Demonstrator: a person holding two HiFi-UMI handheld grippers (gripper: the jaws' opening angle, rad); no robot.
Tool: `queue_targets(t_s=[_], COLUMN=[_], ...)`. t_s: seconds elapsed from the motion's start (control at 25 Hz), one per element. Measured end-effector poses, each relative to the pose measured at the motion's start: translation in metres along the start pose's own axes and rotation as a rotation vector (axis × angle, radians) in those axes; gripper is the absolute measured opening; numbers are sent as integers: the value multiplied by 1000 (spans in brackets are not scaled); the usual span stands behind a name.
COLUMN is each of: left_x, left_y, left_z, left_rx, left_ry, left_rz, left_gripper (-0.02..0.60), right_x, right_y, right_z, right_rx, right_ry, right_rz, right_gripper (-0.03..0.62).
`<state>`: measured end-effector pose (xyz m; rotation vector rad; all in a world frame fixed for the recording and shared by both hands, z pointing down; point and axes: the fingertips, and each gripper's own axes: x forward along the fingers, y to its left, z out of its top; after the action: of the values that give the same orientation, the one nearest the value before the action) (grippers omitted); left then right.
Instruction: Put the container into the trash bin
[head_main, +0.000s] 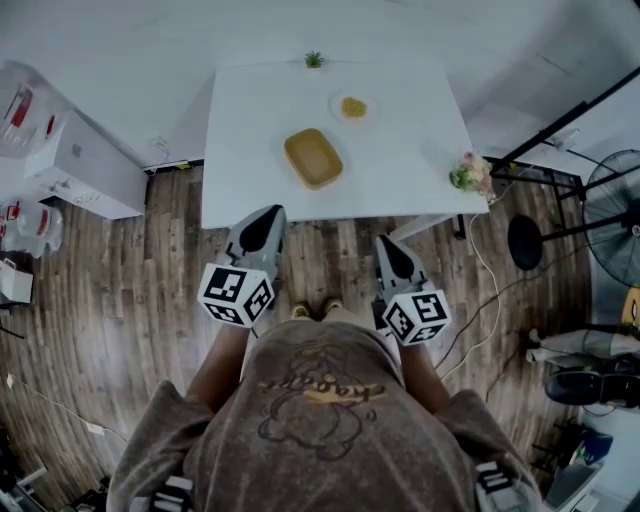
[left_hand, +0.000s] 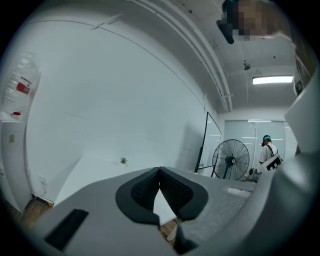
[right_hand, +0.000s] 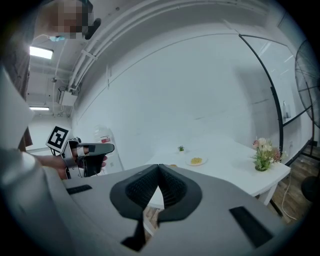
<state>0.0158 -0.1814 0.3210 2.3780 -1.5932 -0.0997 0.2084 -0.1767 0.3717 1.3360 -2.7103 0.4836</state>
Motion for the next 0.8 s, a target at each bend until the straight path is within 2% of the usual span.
queue_targets(t_s=[0.24,0.44,0.8], left_x=[13,17,25], left_y=[-4,-11,-16], left_z=[7,7,5], left_rx=[-12,12,9], left_ry=[-15,-15,-23], left_rz=[35,45,65], left_gripper=[3,3,3], right_x=[8,11,14], right_y=[-16,-22,-31], right_z=[11,17,20], right_rx=[-9,-21,-23], right_ry=[4,-2,-16], right_rz=[33,52,81], right_gripper=[2,2,2])
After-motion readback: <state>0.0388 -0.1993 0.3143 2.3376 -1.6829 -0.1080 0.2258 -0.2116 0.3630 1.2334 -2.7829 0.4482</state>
